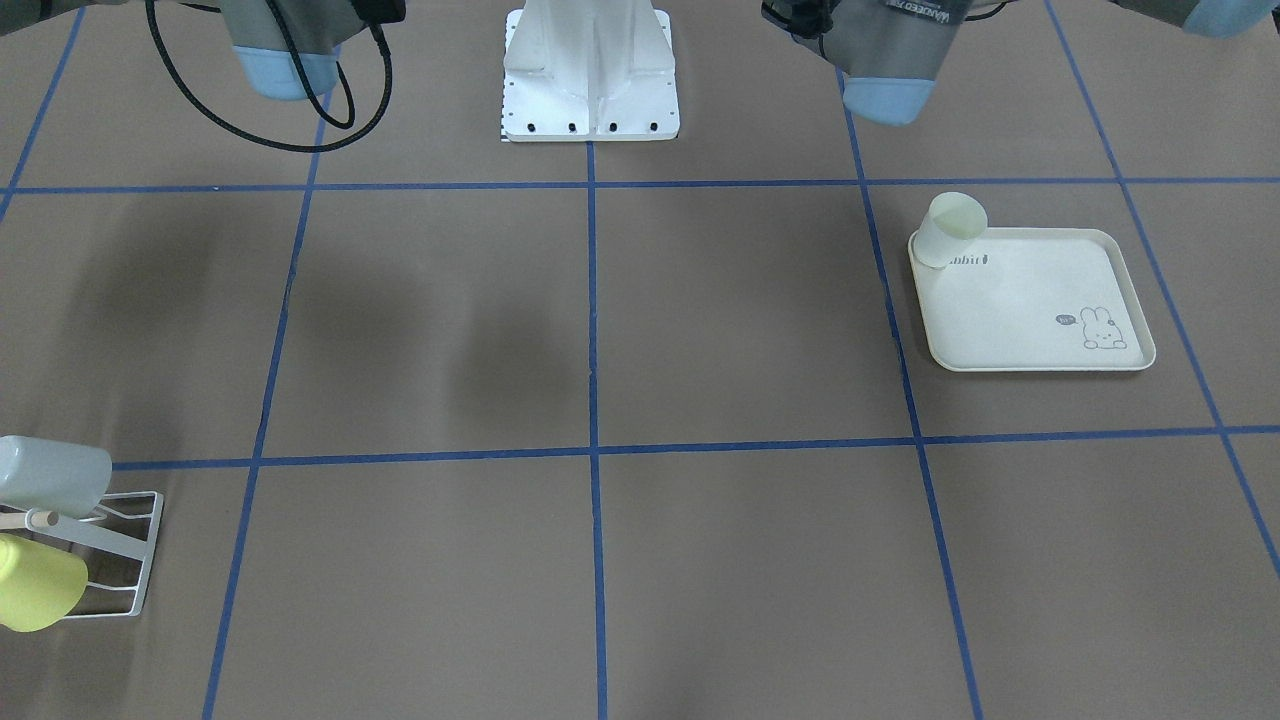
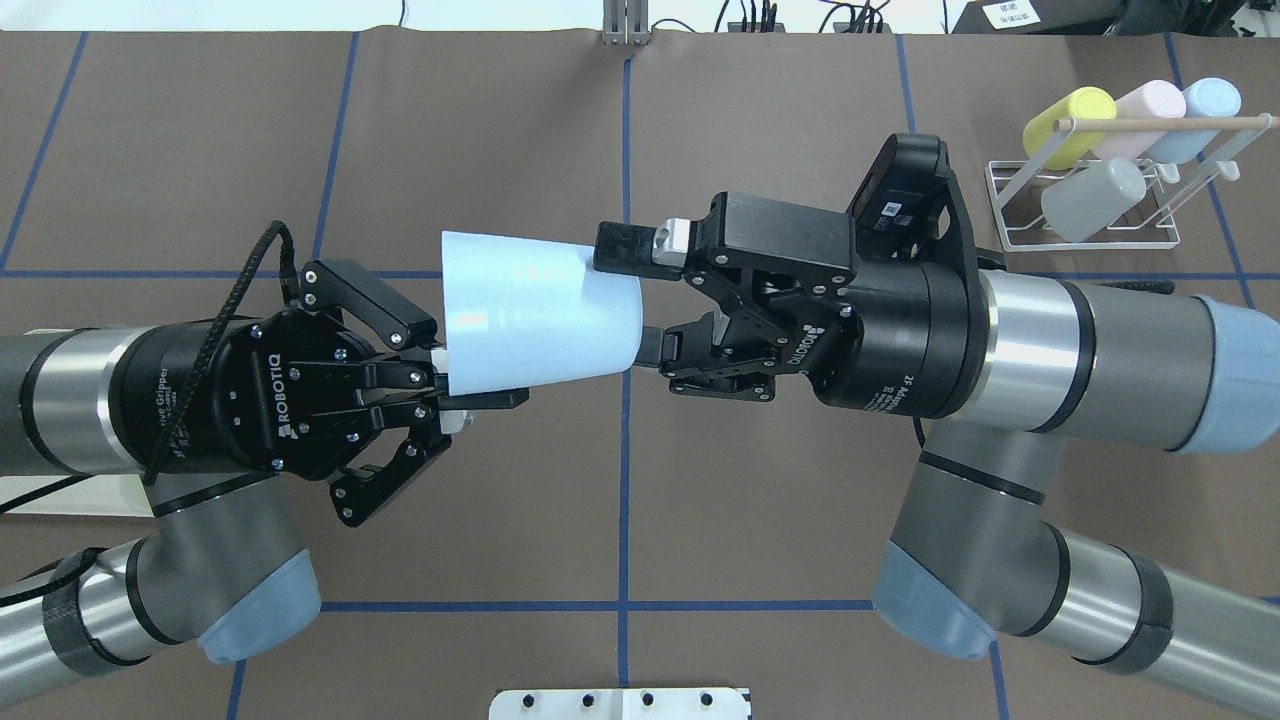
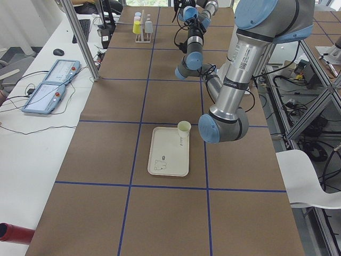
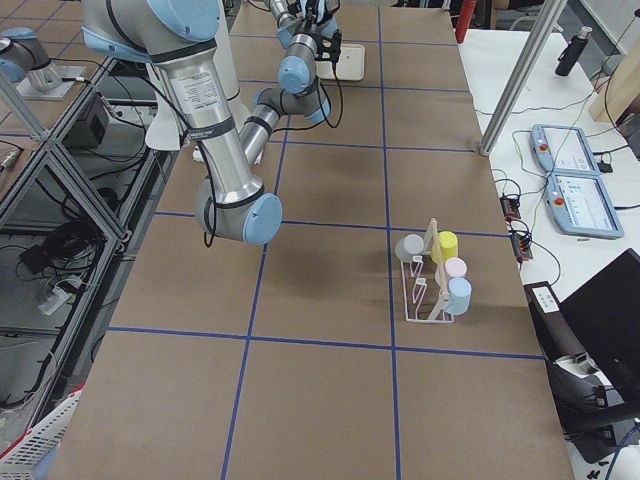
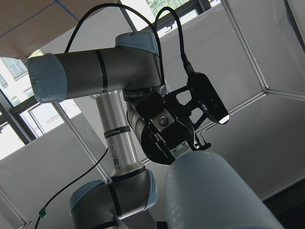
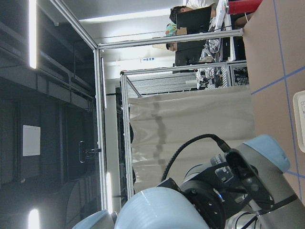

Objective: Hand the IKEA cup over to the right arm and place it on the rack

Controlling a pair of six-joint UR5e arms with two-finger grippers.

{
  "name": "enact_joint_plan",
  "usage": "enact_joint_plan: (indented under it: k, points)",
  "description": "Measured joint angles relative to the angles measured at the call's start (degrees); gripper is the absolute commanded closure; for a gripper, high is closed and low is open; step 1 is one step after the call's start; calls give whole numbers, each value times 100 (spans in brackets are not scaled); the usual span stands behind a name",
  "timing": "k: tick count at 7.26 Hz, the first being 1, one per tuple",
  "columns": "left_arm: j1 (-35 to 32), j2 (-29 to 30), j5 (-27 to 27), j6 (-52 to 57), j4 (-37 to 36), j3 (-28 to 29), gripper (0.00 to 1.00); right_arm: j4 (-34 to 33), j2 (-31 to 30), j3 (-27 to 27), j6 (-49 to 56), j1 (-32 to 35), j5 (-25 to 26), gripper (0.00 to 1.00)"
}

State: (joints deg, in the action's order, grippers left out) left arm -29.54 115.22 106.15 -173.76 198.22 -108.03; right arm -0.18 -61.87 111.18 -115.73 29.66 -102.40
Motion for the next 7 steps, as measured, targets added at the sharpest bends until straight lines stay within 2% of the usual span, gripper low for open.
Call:
enact_joint_plan:
  k: [1, 2, 3, 4, 7]
  points:
    - [13, 0, -4, 2, 3, 5, 100, 0, 16, 0, 4, -3, 1, 51]
    - [21, 1, -6, 6, 9, 7, 73, -1, 21, 2, 6, -4, -1, 63]
    - [24, -1, -7, 12, 2, 14, 25, 1, 22, 4, 6, -3, -6, 72]
    - [23, -11, -7, 26, 7, 19, 0, 2, 26, 9, 8, -3, -5, 75]
    - [-94, -212, -243, 75, -9, -102, 0, 1, 20, 23, 54, 42, 17, 75]
